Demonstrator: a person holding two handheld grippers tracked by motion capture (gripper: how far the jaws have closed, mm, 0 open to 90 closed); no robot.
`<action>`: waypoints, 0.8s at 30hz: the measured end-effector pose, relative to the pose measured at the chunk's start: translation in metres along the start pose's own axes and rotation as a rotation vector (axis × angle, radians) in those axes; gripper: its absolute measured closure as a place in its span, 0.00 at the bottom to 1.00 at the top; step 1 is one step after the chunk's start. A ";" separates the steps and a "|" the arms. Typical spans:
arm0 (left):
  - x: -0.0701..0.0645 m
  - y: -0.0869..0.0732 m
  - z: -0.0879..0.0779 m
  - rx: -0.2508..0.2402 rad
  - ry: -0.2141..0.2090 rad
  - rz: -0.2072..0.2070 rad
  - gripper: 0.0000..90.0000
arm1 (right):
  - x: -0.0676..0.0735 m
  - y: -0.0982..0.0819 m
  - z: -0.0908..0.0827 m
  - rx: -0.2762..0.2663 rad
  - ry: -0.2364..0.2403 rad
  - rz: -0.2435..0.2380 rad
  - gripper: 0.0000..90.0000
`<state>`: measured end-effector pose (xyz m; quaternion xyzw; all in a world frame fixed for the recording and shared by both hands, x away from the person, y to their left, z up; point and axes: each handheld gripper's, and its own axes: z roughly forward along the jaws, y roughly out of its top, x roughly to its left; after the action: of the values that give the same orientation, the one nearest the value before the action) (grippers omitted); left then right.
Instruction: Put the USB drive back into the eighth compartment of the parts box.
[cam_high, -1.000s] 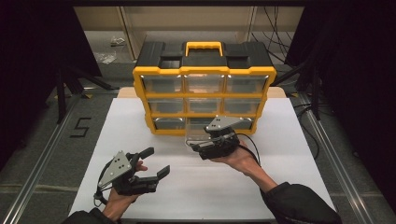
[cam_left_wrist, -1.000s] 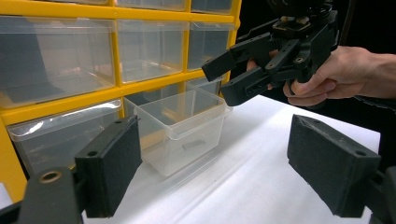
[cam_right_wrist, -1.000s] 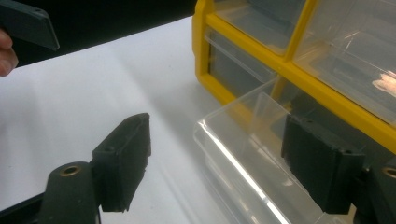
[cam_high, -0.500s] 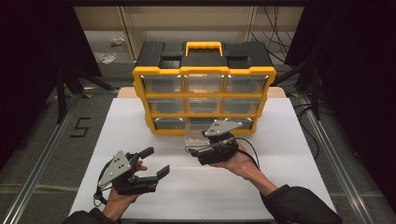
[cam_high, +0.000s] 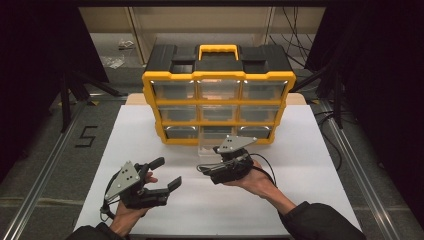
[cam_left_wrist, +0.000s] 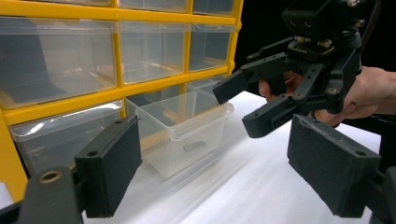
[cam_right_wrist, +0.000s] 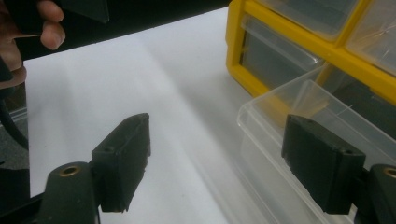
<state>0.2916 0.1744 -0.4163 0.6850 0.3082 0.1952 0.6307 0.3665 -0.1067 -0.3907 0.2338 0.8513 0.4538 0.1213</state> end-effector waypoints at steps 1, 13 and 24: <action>0.000 0.000 0.000 -0.001 0.001 -0.001 0.19 | 0.001 -0.001 0.000 0.000 0.001 0.000 0.27; 0.000 0.000 0.000 -0.001 0.002 -0.003 0.19 | 0.007 -0.009 0.004 0.020 0.021 -0.010 0.27; 0.000 0.000 0.000 -0.001 0.002 -0.002 0.19 | 0.010 -0.017 0.009 0.047 0.035 -0.004 0.27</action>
<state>0.2918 0.1747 -0.4162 0.6841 0.3093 0.1952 0.6311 0.3567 -0.1032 -0.4097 0.2268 0.8642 0.4374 0.1018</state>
